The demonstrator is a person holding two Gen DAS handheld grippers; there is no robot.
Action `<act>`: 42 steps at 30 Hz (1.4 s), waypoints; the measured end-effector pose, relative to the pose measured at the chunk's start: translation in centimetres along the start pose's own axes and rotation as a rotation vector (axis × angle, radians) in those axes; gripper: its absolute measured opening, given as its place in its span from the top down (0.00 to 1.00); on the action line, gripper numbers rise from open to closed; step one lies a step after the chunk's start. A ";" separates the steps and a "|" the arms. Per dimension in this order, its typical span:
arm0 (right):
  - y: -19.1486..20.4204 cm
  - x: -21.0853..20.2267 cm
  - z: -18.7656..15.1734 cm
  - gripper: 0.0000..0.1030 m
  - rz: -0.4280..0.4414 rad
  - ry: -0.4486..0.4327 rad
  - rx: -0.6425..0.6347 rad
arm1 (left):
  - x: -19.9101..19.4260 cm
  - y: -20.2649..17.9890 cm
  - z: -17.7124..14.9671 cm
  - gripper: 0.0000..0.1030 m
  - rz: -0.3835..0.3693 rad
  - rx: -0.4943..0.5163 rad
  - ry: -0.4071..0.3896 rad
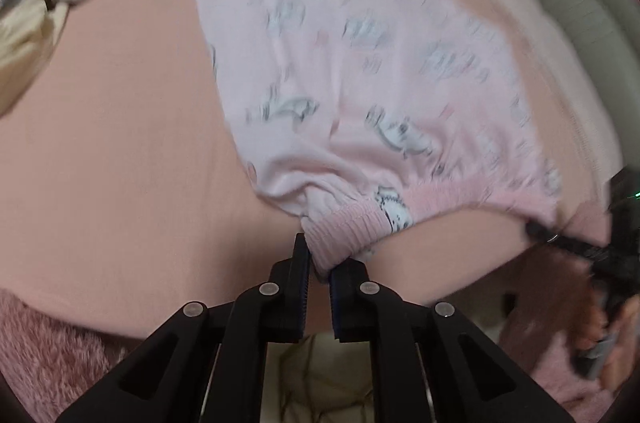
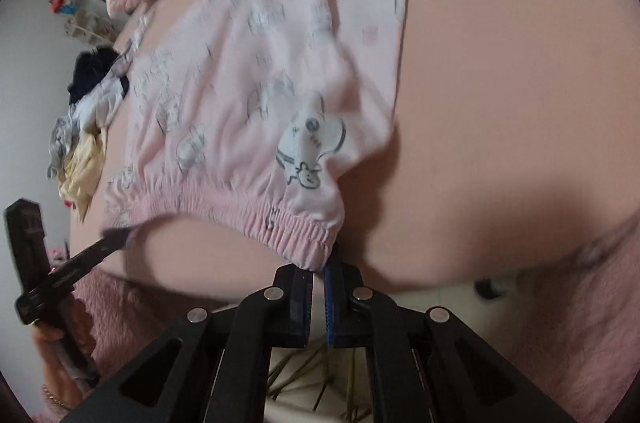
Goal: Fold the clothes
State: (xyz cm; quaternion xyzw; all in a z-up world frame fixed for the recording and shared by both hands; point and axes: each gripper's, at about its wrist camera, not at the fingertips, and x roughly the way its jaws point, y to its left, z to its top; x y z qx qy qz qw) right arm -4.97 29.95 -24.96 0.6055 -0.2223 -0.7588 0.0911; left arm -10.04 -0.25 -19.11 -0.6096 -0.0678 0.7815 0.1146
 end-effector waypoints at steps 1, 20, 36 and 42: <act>0.5 -0.1 0.0 0.97 -0.019 0.012 -0.029 | -0.2 -0.2 -0.1 0.92 0.001 0.006 -0.008; 9.1 -4.2 5.9 0.80 -0.095 -0.064 -0.351 | -4.7 -0.6 6.4 0.71 0.055 0.123 -0.220; 19.2 7.8 26.5 0.64 -0.168 -0.094 -0.509 | 1.3 10.3 23.0 0.71 0.187 -0.057 -0.293; 21.2 12.3 29.7 0.62 -0.249 -0.098 -0.528 | 3.3 10.2 24.2 0.71 0.135 0.014 -0.283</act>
